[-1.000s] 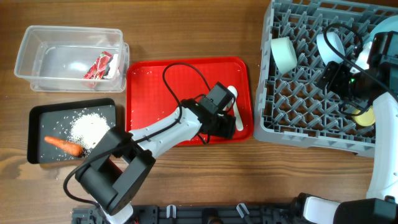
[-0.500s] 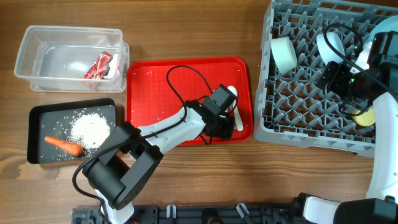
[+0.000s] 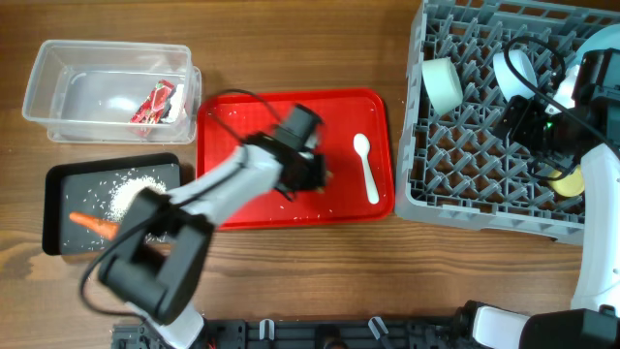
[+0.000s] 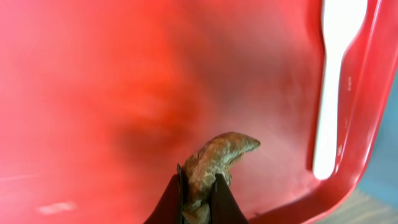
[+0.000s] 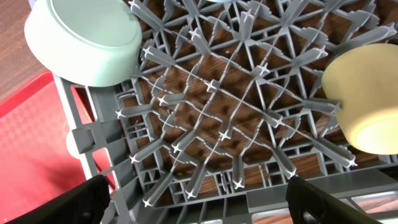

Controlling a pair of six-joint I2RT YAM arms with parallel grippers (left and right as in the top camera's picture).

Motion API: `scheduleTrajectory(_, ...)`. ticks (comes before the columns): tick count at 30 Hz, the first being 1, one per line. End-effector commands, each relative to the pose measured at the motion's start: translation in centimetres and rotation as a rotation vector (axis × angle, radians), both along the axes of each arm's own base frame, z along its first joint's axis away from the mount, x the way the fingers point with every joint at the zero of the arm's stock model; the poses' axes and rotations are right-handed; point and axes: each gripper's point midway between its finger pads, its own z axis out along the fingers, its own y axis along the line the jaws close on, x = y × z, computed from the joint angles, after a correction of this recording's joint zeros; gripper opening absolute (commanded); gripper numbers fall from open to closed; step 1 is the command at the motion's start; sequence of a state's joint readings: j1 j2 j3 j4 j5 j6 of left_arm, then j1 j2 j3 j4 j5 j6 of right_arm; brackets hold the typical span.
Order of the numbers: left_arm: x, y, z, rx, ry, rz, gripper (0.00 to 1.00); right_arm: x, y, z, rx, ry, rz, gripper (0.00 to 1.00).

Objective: Sort waste into correct bins and load items into the dishwasher rack
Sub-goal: 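Carry the brown scrap to the black tray and release it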

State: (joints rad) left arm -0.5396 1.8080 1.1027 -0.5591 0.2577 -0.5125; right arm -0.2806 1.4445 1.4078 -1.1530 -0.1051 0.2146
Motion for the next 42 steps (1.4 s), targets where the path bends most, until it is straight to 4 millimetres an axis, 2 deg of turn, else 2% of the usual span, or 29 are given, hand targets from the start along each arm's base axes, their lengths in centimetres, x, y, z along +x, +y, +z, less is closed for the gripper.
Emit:
scheduleTrajectory(1,3.0,7.1,4.5,0.053,-0.090,0.185,0.04,-0.1,0.3,0.3,0.007,-0.015,0.014,0.93)
scheduleTrajectory(5,3.1,15.2,6.8,0.148,-0.096,0.387,0.04,0.0,0.3,0.4,0.006,-0.019,0.014,0.93)
scheduleTrajectory(11,1.3,26.9,8.8,0.264,-0.077,0.715,0.04,0.1,0.2,0.4,0.006,-0.021,0.014,0.93)
scheduleTrajectory(18,-0.6,37.1,8.2,0.339,-0.050,1.023,0.04,0.1,0.2,0.4,0.006,-0.021,0.014,0.93)
scheduleTrajectory(21,-1.1,40.1,7.1,0.339,-0.029,1.124,0.04,0.1,0.2,0.4,0.006,-0.021,0.014,0.93)
scheduleTrajectory(26,-1.5,42.7,3.7,0.339,0.045,1.208,0.04,0.1,0.4,0.4,0.012,-0.023,0.018,0.93)
scheduleTrajectory(31,-1.9,43.2,0.9,0.343,0.121,1.214,0.05,0.1,0.4,0.4,0.011,-0.023,0.021,0.93)
scheduleTrajectory(33,-1.8,43.3,0.3,0.344,0.130,1.212,0.11,0.1,0.4,0.4,0.011,-0.023,0.021,0.93)
scheduleTrajectory(36,-1.8,43.3,0.1,0.343,0.133,1.212,0.13,0.1,0.4,0.4,0.011,-0.022,0.020,0.93)
scheduleTrajectory(37,-1.8,43.3,0.1,0.343,0.132,1.212,0.19,0.1,0.4,0.4,0.011,-0.023,0.021,0.93)
scheduleTrajectory(38,-1.8,43.3,0.1,0.343,0.133,1.211,0.34,0.1,0.4,0.4,0.011,-0.023,0.021,0.93)
scheduleTrajectory(39,-1.8,43.3,0.1,0.343,0.133,1.211,0.41,0.1,0.4,0.4,0.011,-0.023,0.021,0.93)
scheduleTrajectory(42,-1.6,43.1,0.6,0.329,0.120,1.196,0.45,0.3,1.0,0.5,0.036,-0.037,0.048,0.94)
